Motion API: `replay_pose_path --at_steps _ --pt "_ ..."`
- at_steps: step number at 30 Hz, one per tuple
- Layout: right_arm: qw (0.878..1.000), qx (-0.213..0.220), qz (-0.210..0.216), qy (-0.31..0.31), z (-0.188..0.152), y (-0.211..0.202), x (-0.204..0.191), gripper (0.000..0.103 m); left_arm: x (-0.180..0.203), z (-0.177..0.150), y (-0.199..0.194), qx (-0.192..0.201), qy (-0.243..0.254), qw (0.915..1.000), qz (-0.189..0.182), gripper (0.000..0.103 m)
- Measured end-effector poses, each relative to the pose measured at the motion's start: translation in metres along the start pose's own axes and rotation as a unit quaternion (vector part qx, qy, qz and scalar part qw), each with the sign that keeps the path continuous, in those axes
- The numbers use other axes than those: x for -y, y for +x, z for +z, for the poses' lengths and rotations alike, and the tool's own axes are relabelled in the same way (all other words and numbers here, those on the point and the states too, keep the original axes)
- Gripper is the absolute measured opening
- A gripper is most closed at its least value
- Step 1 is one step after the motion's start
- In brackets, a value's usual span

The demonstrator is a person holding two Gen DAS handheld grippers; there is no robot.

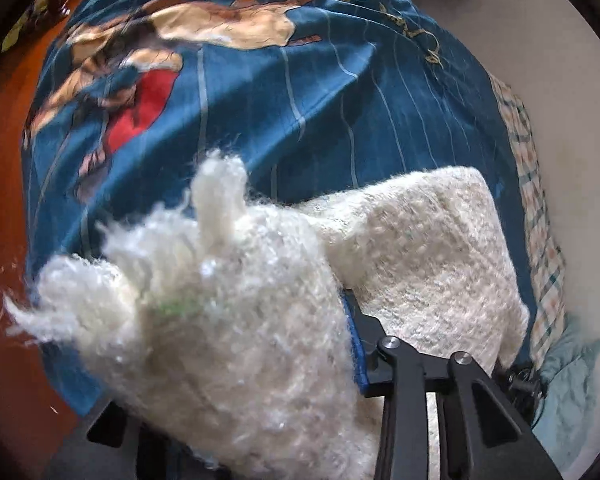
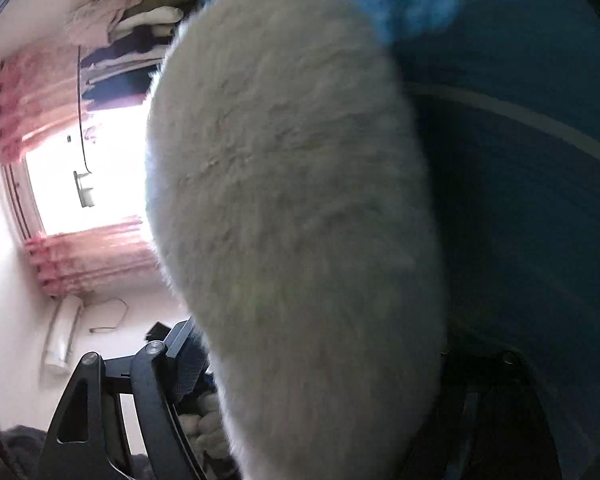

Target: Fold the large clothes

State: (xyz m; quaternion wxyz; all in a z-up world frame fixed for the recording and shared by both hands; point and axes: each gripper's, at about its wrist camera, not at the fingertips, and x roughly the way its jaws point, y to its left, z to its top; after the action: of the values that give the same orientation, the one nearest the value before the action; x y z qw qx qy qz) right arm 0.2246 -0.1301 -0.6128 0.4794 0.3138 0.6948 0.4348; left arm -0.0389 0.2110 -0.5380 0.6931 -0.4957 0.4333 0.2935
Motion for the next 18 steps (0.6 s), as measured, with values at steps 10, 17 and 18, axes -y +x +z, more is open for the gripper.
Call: replay_pose_path --at_steps 10,17,18 --pt "0.994 0.073 0.065 0.053 -0.008 -0.014 -0.043 0.053 0.046 0.047 -0.029 -0.003 0.061 0.9980 -0.014 0.025" --pt "0.983 0.161 0.072 0.047 0.061 -0.074 -0.099 0.053 0.160 0.095 -0.007 -0.031 0.113 0.9902 -0.076 0.025" --pt "0.981 0.173 0.069 0.045 0.072 -0.083 -0.105 0.053 0.188 0.103 0.003 -0.040 0.119 0.9878 -0.092 0.025"
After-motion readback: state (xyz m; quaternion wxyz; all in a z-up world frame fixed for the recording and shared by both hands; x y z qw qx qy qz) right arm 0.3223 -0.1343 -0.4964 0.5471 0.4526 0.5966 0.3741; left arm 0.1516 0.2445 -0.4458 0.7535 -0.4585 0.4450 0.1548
